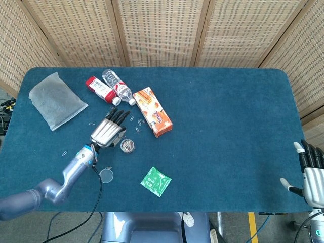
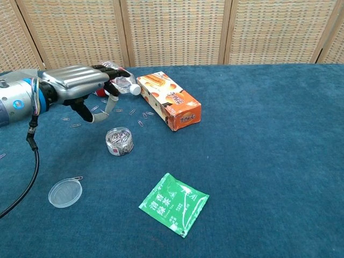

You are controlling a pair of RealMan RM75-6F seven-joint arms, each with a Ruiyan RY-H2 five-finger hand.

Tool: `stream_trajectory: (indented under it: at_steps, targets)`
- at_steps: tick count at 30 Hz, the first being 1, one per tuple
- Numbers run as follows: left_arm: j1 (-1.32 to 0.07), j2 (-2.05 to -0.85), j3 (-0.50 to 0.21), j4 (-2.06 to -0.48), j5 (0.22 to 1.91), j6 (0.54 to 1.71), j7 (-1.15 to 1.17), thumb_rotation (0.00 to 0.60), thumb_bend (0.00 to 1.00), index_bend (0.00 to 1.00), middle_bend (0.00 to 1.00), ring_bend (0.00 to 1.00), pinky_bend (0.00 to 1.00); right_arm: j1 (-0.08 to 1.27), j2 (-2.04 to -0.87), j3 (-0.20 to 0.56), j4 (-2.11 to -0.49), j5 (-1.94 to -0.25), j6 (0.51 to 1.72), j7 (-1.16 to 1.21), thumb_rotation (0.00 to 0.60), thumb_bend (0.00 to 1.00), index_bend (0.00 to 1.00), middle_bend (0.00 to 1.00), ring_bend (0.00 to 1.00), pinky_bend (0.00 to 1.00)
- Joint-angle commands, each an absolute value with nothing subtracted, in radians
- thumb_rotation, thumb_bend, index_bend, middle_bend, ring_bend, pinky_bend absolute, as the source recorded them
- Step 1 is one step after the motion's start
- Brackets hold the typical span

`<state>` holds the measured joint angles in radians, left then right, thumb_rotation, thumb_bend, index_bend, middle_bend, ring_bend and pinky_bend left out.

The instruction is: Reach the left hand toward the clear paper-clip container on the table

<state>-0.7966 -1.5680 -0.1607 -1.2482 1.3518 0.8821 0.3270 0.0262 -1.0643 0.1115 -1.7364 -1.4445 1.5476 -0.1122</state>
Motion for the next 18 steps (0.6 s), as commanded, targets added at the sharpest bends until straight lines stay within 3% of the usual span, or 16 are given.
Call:
stream_trajectory:
  at_steps: [1, 9, 18]
  targets:
    - [-0.802, -1.58, -0.154, -1.242, 1.34, 0.875, 0.348, 0.6, 0.4, 0.77, 0.0, 0.0, 0.0, 0.025, -1.063, 0.112, -1.735, -1.442, 1.548, -0.108, 0.6, 0.0, 0.01, 0.0, 0.0, 0.0]
    - [-0.789, -1.583, -0.107, -1.215, 1.351, 0.879, 0.364, 0.6, 0.4, 0.77, 0.0, 0.0, 0.0, 0.021, -1.059, 0.111, -1.735, -1.446, 1.554, -0.097, 0.6, 0.0, 0.01, 0.0, 0.0, 0.0]
    - [-0.796, -1.606, -0.104, -1.196, 1.359, 0.881, 0.323, 0.6, 0.4, 0.76, 0.0, 0.0, 0.0, 0.022, -1.06, 0.108, -1.737, -1.451, 1.554, -0.101, 0.6, 0.0, 0.01, 0.0, 0.0, 0.0]
